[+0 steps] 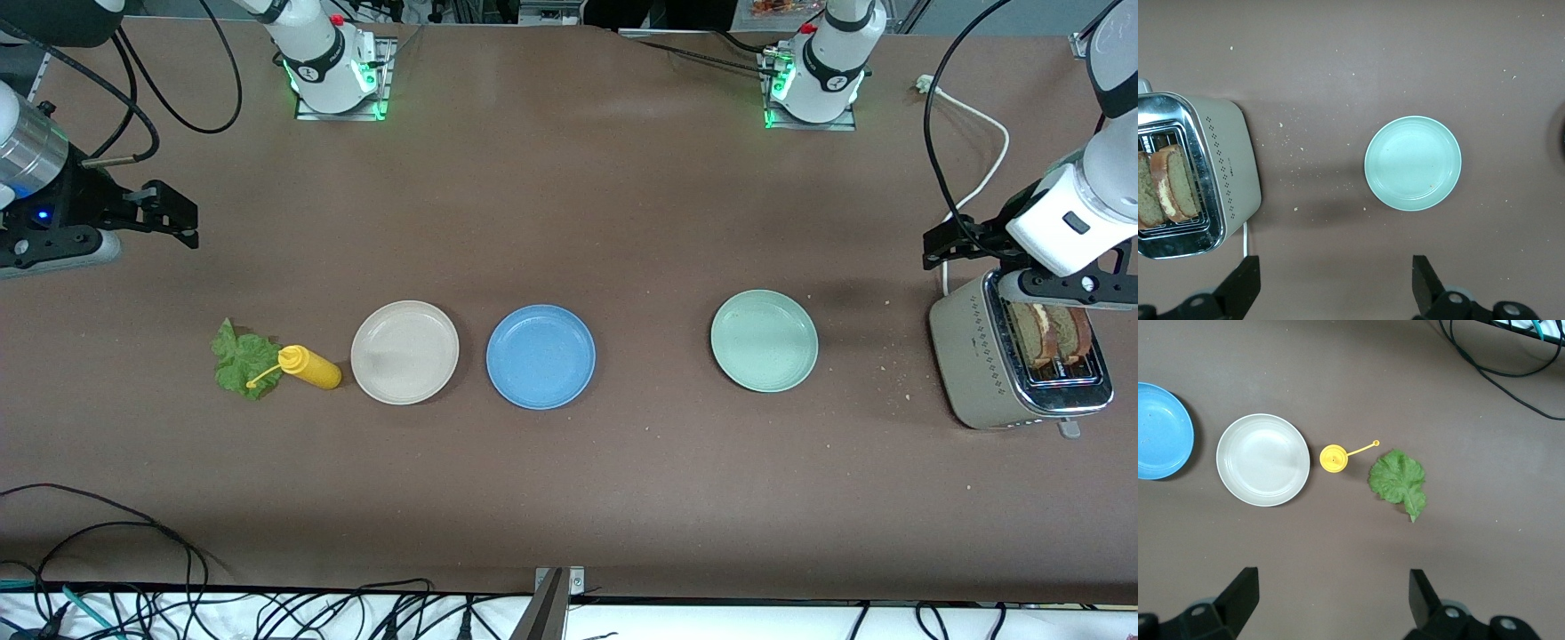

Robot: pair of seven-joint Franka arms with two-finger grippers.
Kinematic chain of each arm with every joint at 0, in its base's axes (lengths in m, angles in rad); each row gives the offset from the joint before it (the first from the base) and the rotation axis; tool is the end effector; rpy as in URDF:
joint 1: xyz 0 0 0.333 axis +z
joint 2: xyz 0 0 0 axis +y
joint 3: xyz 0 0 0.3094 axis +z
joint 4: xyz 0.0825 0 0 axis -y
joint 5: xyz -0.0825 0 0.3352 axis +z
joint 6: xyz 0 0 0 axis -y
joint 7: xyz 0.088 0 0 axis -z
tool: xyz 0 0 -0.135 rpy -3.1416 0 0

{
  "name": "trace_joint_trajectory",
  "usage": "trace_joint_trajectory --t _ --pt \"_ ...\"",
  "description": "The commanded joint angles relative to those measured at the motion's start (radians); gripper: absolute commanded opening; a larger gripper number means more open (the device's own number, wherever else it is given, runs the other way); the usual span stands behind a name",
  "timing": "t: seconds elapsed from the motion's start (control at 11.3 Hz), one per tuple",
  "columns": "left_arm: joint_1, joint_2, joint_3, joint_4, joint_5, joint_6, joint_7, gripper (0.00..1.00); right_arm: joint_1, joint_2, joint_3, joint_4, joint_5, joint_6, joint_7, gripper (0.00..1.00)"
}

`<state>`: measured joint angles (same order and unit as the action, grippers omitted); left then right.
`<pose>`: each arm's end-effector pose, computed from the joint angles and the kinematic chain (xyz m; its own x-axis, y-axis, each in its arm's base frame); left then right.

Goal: Make sandwich in blue plate with both arms

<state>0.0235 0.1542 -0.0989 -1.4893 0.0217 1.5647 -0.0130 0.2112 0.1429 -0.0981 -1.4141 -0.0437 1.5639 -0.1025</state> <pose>0.5452 -0.0344 0.5429 0.9950 -0.0620 -0.0779 -0.0628 -0.9980 -0.0075 0.5452 0.0600 0.5808 0.9767 0.2145 0.0017 0.2141 -0.9751 0.0581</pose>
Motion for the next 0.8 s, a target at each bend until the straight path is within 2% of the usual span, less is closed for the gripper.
trace_joint_trajectory --t 0.0,0.71 --pt "0.0 0.001 -0.005 0.006 0.024 -0.015 -0.01 1.0 0.001 0.0 0.001 0.011 -0.015 -0.015 0.01 1.0" --pt "0.016 0.01 0.004 0.003 0.026 -0.014 -0.001 1.0 0.002 0.0 0.001 0.011 -0.012 -0.015 0.009 1.0"
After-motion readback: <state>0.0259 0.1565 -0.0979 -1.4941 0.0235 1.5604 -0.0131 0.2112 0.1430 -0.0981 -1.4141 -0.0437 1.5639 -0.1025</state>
